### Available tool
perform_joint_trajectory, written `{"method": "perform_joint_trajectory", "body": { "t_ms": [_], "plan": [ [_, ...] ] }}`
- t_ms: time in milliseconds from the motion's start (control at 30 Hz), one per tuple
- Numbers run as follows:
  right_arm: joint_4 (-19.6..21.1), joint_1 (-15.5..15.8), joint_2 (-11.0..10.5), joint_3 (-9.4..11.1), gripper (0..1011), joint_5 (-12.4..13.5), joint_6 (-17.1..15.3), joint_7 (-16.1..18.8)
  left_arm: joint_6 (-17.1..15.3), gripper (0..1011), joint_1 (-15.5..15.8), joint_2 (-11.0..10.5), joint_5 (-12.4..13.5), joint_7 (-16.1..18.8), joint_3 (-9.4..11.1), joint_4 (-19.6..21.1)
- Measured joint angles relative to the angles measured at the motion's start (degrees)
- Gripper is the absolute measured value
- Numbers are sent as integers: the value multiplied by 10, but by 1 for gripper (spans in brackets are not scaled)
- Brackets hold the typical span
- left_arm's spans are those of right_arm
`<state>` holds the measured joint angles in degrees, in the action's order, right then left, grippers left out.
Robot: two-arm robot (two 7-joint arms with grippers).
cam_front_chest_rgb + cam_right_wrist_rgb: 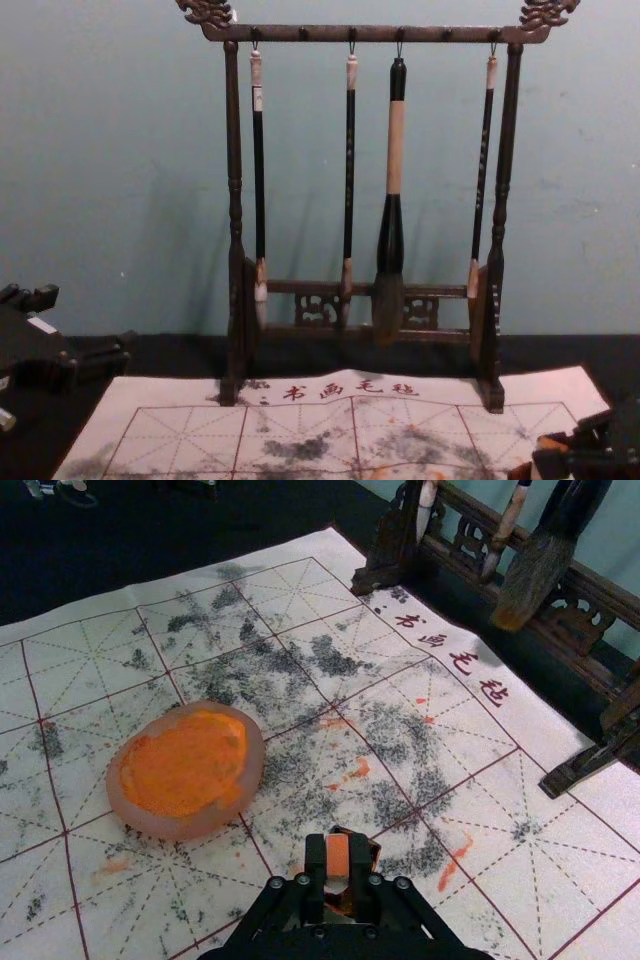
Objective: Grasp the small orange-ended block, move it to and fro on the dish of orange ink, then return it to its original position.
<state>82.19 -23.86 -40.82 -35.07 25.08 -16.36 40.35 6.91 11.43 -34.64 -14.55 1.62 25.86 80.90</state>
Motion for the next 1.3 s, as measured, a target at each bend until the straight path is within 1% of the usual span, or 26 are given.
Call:
{"method": "perform_joint_trajectory", "body": {
  "t_ms": [33,67,133,200,233,300,433,500,533,567,600,633,667,833,900,967,1300],
  "plan": [
    [0,0,0,0,139,0,0,0,0,1002,0,0,0,0,0,0],
    [0,0,0,0,199,0,0,0,0,1001,0,0,0,0,0,0],
    [0,0,0,0,235,-1,-1,0,0,1001,0,0,0,0,0,0],
    [0,0,0,0,319,-1,-1,0,0,1001,0,0,0,0,0,0],
    [0,0,0,0,330,-1,-1,0,0,1001,0,0,0,0,0,0],
    [0,0,0,0,416,-1,-1,0,0,1001,0,0,0,0,0,0],
    [0,0,0,0,526,-1,-1,0,0,1001,0,0,0,0,0,0],
    [0,0,0,0,607,-1,-1,0,0,1001,0,0,0,0,0,0],
    [0,0,0,0,621,-1,-1,0,0,1001,0,0,0,0,0,0],
    [0,0,0,0,681,-1,-1,0,0,1001,0,0,0,0,0,0],
    [0,0,0,0,681,-1,-1,0,0,1001,0,0,0,0,0,0],
    [0,0,0,0,728,-1,-1,0,0,1001,0,0,0,0,0,0],
    [0,0,0,0,746,-1,-1,0,0,1001,0,0,0,0,0,0],
    [0,0,0,0,908,-1,-1,0,0,1001,0,0,0,0,0,0],
    [0,0,0,0,938,0,-1,0,0,1001,0,0,0,0,0,0],
    [0,0,0,0,999,0,-1,0,0,1001,0,0,0,0,0,0],
    [0,0,0,0,1002,0,0,0,0,1001,0,0,0,0,0,0]
  ]
}}
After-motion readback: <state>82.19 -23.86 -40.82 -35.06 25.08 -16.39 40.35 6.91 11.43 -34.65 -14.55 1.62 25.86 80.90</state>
